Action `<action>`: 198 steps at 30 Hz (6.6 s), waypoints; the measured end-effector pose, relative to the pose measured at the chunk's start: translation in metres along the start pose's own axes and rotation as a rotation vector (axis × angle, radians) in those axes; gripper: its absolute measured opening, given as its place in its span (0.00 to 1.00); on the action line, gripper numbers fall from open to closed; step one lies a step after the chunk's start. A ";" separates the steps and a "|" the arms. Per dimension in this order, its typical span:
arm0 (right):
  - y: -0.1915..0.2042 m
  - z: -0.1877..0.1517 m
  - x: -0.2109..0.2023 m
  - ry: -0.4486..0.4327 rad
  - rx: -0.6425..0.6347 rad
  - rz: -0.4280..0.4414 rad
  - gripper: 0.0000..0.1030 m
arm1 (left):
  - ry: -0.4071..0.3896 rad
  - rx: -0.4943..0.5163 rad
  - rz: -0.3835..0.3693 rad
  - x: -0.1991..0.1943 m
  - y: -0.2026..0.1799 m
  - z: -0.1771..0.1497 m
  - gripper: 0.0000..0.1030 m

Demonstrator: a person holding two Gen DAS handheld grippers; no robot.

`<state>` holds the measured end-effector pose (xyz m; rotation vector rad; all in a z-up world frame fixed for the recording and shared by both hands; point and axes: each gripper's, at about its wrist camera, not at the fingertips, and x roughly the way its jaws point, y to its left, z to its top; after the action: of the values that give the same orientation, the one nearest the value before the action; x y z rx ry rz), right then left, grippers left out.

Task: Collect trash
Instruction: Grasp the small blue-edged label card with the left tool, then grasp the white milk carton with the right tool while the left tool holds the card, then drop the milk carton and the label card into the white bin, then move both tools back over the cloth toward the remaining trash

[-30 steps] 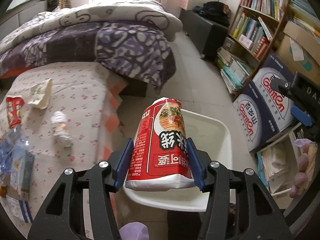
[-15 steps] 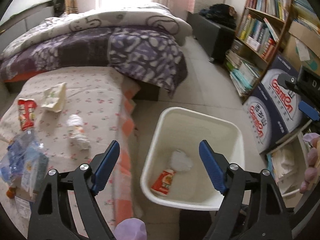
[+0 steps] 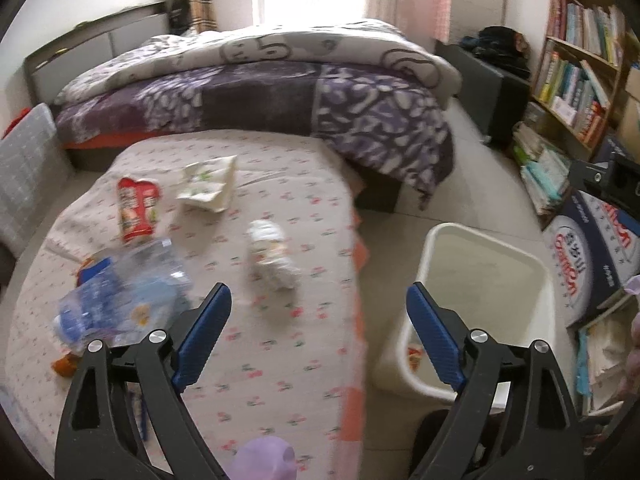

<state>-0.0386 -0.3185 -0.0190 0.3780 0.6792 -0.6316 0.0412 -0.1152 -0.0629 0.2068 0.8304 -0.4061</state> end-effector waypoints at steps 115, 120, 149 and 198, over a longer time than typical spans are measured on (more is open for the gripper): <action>0.258 -0.111 -0.020 0.251 -0.490 0.536 0.57 | 0.085 -0.535 0.175 -0.071 0.276 -0.064 0.55; 0.243 -0.100 -0.019 0.209 -0.446 0.513 0.57 | 0.074 -0.522 0.164 -0.068 0.265 -0.056 0.55; 0.086 -0.042 0.006 0.126 -0.162 0.279 0.57 | 0.063 -0.348 0.004 -0.028 0.146 -0.006 0.55; -0.064 -0.001 -0.008 0.000 0.108 0.031 0.88 | 0.087 -0.051 -0.252 0.007 -0.061 0.012 0.80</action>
<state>-0.0849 -0.3626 -0.0218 0.4879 0.6400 -0.6406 0.0276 -0.1762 -0.0618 0.0723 0.9549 -0.6150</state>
